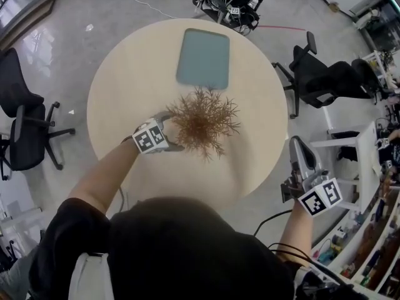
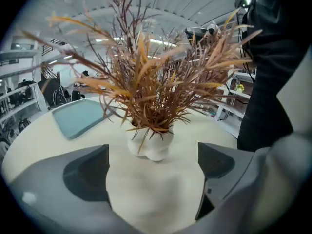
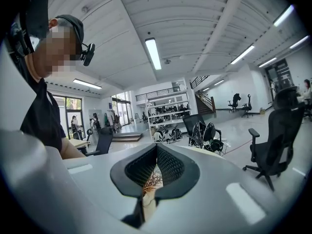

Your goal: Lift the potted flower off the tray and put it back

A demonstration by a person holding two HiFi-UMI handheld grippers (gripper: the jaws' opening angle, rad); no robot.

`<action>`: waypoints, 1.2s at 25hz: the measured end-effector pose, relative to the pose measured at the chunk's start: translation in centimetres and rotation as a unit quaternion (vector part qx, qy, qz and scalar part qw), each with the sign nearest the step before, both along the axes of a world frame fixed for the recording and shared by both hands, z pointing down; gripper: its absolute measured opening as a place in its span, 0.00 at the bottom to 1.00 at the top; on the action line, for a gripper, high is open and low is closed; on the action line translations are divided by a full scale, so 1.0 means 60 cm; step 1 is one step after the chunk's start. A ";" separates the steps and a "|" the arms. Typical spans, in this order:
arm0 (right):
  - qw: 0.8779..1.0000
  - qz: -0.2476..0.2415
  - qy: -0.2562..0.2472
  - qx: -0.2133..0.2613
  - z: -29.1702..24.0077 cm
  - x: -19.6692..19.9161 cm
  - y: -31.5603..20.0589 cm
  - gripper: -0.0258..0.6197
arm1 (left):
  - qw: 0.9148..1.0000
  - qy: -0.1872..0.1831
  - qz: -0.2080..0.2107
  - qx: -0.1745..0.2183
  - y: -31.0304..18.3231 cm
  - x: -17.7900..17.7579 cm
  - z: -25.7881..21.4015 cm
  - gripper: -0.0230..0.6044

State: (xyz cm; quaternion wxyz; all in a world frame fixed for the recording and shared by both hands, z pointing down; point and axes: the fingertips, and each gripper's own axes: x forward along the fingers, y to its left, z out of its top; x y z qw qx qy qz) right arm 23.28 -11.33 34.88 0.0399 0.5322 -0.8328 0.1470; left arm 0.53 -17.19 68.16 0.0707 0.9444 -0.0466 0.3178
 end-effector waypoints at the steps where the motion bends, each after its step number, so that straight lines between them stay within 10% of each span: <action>1: 1.000 0.001 0.001 -0.002 0.004 0.003 -0.001 0.06 | 1.000 -0.001 0.004 0.001 -0.003 0.007 0.006 0.90; 30: 0.998 0.000 0.024 -0.058 0.068 0.029 -0.006 0.07 | 0.998 0.022 0.058 0.014 -0.014 0.126 0.091 0.90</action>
